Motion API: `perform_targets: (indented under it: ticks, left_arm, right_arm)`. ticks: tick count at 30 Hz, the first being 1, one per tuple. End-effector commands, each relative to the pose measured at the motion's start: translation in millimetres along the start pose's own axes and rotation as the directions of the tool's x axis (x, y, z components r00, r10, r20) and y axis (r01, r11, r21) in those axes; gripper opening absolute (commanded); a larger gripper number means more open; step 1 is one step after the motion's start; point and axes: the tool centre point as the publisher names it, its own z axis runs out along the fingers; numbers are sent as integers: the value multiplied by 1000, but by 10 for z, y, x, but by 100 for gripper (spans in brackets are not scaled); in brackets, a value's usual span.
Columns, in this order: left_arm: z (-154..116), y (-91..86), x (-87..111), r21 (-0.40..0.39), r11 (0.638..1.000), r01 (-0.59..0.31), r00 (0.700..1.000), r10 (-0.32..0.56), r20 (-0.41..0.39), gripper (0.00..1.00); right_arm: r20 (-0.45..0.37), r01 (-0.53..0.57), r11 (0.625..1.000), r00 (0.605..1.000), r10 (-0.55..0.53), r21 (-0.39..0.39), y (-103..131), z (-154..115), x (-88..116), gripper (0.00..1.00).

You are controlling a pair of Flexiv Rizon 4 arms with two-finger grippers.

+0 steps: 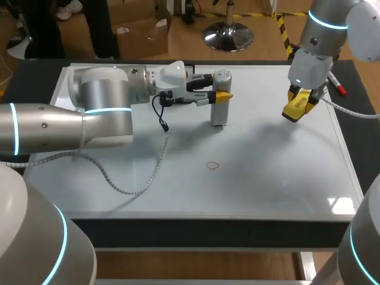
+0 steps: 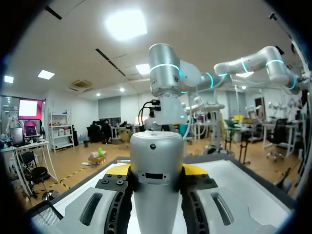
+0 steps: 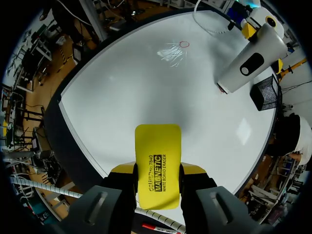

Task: Pick up the inspection probe, press it on each red-marked spot on the whiteboard one by one, put down the probe, pick up the eraser, and wipe off all the red marks.

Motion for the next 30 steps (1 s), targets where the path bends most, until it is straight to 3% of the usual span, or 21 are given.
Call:
perform_targets:
  ticks: [1,12,30]
  left_arm:
    - [-3,25,-24,1,1000,1,1000,-1,-4,0]
    - [-48,105,-46,-1,1000,10,1000,-10,-16,0]
    - [-89,72,-44,2,1000,7,1000,-7,-6,0]
  right_arm:
    - [-4,2,1000,1000,-2,1,-9,-6,-3,0]
    - [-4,2,1000,1000,-2,1,-9,-6,-3,0]
    - [-4,2,1000,1000,-2,1,-9,-6,-3,0]
